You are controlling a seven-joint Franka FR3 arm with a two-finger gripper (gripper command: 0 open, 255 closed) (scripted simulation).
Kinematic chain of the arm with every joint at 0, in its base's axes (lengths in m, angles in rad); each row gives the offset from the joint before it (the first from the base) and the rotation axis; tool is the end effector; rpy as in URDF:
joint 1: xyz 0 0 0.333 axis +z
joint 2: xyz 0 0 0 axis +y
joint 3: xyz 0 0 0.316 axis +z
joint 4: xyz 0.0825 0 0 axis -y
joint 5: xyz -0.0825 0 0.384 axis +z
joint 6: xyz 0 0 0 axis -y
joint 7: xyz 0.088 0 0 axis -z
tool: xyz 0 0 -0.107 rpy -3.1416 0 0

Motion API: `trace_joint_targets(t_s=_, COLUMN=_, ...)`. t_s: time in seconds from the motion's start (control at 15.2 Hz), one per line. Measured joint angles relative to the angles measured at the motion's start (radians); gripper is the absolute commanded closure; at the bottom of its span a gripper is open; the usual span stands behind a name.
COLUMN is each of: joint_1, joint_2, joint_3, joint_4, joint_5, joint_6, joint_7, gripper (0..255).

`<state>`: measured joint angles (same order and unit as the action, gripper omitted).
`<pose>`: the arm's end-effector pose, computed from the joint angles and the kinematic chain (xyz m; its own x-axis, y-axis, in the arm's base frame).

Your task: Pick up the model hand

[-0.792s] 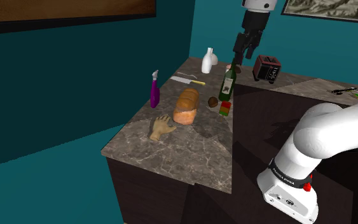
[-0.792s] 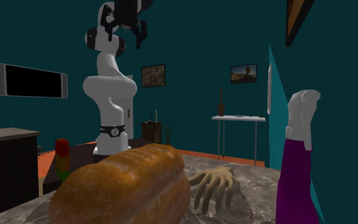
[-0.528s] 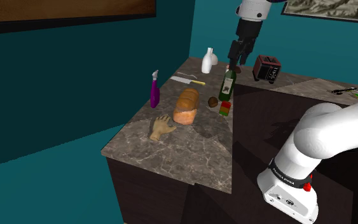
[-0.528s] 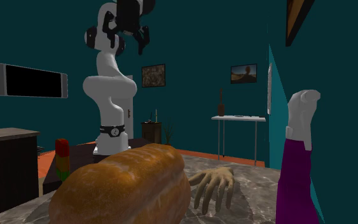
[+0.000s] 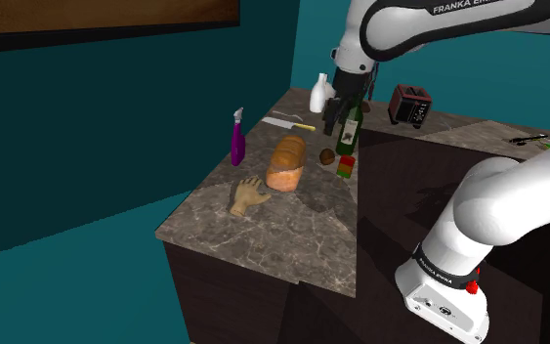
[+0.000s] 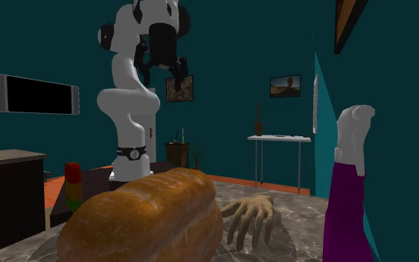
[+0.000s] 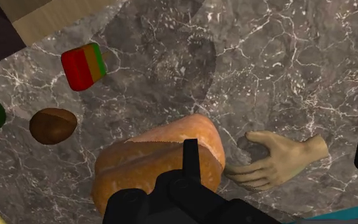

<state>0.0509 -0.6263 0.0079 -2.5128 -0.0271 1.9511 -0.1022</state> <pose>0.3664 0.0200 0.4955 0.9838 0.1689 0.0609 0.1669 -0.9853 0.0368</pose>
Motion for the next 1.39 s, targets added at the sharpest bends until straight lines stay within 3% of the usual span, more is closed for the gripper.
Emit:
trace_joint_targets(t_s=0.59, joint_1=0.061, joint_2=0.264, joint_3=0.015, joint_4=-0.052, joint_5=0.031, joint_6=0.355, joint_7=-0.065, gripper=0)
trace_joint_targets(t_s=1.39, joint_1=0.126, joint_2=0.72, joint_3=0.05, joint_4=0.06, joint_5=0.076, joint_6=0.75, joint_7=-0.178, gripper=0)
